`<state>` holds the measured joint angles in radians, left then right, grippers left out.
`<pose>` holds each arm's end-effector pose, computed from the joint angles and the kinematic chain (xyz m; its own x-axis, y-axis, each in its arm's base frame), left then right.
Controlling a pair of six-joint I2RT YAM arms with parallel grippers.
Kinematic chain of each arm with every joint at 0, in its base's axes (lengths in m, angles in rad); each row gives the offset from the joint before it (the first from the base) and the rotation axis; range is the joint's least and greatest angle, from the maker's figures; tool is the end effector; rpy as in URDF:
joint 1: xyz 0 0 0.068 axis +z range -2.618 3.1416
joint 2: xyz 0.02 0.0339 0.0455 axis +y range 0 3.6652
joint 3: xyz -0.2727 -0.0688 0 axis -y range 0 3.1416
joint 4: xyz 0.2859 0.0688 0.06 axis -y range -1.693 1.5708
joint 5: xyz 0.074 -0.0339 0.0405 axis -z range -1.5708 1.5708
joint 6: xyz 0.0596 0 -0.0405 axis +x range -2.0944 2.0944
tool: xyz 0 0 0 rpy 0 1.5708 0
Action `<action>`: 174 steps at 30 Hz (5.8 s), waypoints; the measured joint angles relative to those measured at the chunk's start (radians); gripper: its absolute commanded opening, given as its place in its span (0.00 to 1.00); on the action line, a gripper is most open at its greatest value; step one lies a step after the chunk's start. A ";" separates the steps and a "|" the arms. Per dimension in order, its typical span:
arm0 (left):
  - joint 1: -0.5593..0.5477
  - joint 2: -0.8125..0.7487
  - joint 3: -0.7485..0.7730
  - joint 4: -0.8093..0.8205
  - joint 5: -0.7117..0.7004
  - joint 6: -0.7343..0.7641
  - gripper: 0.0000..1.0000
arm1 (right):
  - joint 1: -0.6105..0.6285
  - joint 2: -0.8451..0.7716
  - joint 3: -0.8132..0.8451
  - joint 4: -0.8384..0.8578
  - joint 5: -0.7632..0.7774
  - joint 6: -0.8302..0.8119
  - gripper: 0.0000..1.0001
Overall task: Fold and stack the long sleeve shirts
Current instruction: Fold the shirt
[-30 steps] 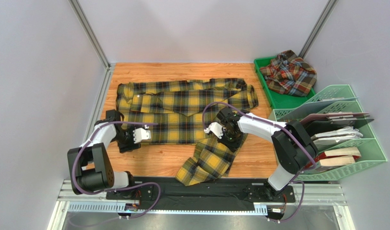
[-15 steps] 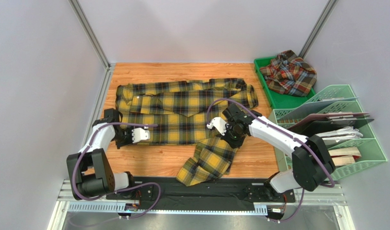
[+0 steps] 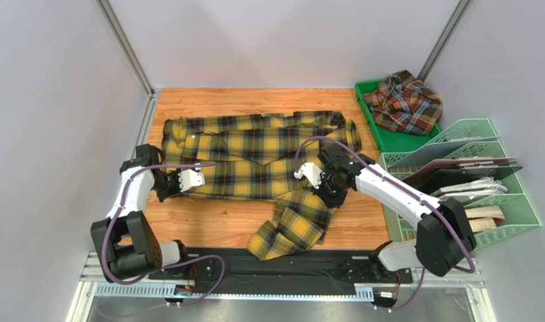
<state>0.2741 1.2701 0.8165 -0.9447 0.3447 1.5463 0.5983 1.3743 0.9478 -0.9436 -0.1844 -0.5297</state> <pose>0.2412 0.0469 0.1745 -0.2221 0.9149 -0.3370 0.9432 0.2892 0.1634 0.2238 0.1658 0.1874 -0.4037 -0.8763 -0.2628 -0.9130 0.4043 0.0543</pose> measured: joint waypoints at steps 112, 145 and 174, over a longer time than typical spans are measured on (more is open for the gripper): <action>-0.024 0.843 0.797 0.001 -0.115 -0.729 0.41 | -0.530 0.945 0.967 -0.338 -0.145 -0.016 0.00; -0.014 0.415 0.490 0.002 0.027 -0.649 0.78 | -0.505 0.708 0.799 -0.394 -0.126 -0.039 0.48; -0.064 -0.252 0.231 -0.123 0.307 -0.651 0.81 | 0.209 0.307 0.122 -0.116 -0.360 -0.274 0.60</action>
<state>0.2096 1.0180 1.0473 -1.0679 0.6521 0.8951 0.8070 1.6814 1.0698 -1.0592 -0.5449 -0.8036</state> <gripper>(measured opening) 0.813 0.625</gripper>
